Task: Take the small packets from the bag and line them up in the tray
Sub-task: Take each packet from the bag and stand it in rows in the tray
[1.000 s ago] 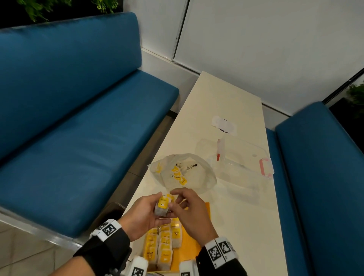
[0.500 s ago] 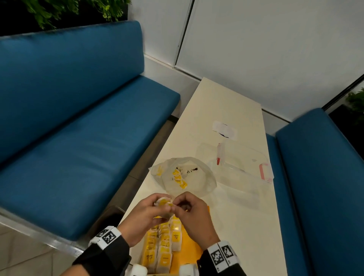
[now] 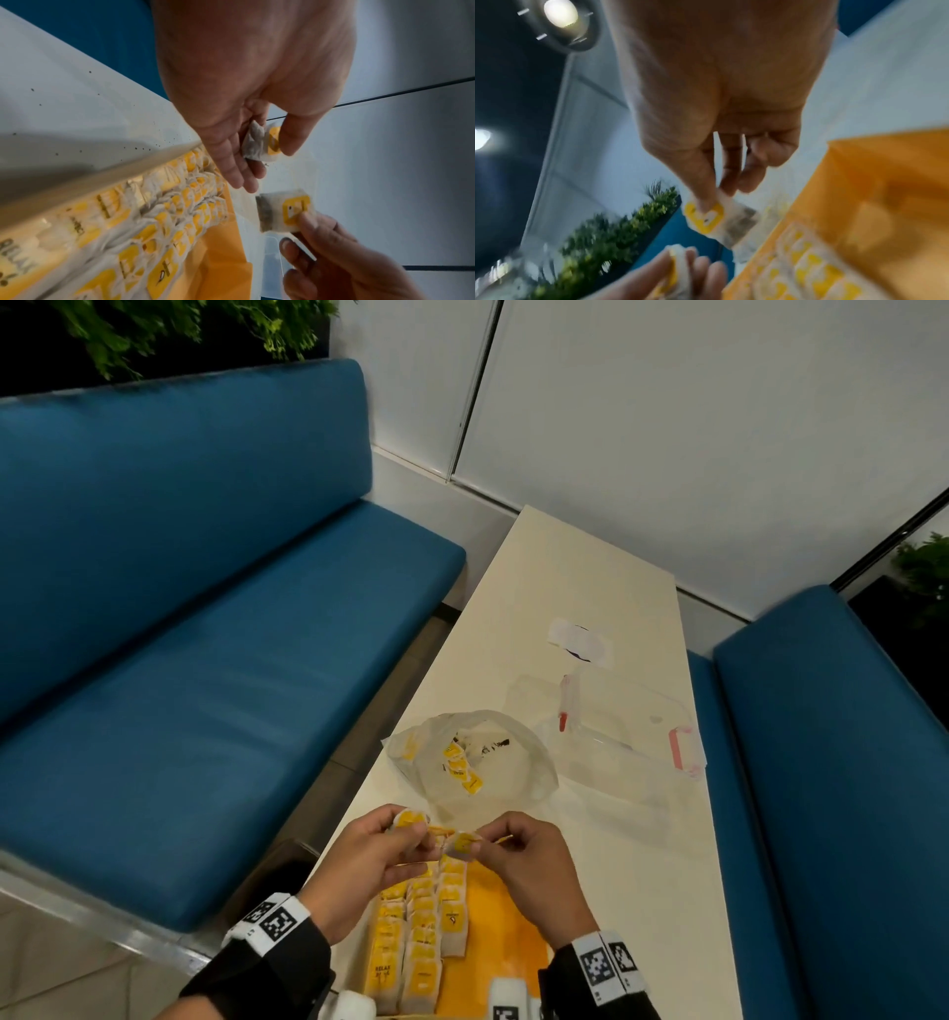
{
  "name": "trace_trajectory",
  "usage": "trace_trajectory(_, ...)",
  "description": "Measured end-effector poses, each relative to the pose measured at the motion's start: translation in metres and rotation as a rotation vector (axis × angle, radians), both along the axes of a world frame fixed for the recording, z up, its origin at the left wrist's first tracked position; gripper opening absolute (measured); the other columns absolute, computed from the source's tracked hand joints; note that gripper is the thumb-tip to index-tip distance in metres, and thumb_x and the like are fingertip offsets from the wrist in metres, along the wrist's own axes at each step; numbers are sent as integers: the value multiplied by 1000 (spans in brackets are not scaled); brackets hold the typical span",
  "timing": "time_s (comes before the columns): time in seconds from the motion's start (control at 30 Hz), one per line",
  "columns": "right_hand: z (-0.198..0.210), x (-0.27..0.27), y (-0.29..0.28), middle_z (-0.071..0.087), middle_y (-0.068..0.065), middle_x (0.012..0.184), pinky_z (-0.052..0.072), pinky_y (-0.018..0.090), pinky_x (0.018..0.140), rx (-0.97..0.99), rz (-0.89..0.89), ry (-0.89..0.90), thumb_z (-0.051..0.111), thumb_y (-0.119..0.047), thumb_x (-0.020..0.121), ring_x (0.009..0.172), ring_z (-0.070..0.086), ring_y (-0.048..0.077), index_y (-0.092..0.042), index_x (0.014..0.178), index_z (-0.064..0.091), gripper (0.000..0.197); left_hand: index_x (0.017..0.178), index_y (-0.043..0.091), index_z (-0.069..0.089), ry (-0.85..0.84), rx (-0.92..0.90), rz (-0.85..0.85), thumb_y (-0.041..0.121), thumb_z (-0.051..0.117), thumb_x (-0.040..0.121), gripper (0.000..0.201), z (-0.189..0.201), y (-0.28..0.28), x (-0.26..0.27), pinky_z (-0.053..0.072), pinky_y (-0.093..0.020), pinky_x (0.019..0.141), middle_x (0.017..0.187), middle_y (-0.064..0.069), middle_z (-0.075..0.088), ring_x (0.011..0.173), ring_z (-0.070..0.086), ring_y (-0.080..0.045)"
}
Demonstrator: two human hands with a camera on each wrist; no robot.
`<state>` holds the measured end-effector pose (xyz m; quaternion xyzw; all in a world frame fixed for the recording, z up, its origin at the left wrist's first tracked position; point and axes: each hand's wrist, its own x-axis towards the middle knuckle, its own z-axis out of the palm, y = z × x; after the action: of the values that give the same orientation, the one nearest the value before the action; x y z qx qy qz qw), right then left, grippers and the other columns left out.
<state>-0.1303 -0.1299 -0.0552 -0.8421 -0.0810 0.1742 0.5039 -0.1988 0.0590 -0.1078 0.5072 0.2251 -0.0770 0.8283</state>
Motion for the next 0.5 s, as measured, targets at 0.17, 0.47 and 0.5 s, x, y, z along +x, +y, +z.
trace_trajectory(0.17,-8,2,-15,68,5,68,43,16,53,-81,42,102,76,-6,83,54,59,7,-2,81,69,8,109,0,68,67,13,16,16,63,100,19,-7,4,1,58,-48,96,105,-21,76,100,75,-33)
trace_trajectory(0.47,-46,-18,-27,65,-4,67,45,19,49,-407,242,299,66,-14,87,57,62,6,-20,84,60,9,102,5,73,58,94,3,21,68,97,18,-7,-3,0,60,-42,92,103,-9,79,98,77,-25)
trace_trajectory(0.5,-48,-20,-27,65,-5,67,47,18,52,-458,260,289,65,-15,87,56,61,3,-22,84,60,9,100,5,73,57,92,2,20,68,96,16,-7,-3,0,60,-41,91,103,-10,79,98,77,-25)
